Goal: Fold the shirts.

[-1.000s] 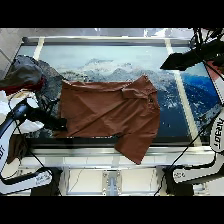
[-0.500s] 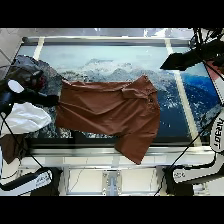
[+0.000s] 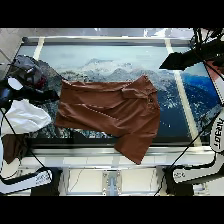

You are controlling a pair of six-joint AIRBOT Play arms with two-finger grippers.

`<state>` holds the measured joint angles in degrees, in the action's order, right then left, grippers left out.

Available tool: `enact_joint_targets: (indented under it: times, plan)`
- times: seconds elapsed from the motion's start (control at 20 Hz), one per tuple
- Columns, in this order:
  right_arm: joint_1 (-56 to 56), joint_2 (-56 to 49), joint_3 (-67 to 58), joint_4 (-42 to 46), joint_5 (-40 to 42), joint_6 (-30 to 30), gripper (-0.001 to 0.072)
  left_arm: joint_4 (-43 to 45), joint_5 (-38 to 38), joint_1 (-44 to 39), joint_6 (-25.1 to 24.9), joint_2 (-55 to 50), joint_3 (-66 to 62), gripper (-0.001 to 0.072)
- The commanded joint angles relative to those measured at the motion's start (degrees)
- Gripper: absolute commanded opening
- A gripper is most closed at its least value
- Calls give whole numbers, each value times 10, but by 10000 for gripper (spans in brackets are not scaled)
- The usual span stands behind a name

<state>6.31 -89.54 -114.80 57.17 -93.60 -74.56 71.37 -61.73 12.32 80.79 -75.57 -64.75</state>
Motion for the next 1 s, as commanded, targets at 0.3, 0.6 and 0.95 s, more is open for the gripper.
enact_joint_targets:
  times: [0.3,0.6,0.95]
  plan:
    - [0,0,-1,-9,-29,0,381,-3,-87,48,152,-5,164,707]
    - [0,0,-1,-19,-30,0,381,-162,73,19,222,-3,202,706]
    - [0,0,-1,-19,-30,0,381,-110,21,14,243,3,202,705]
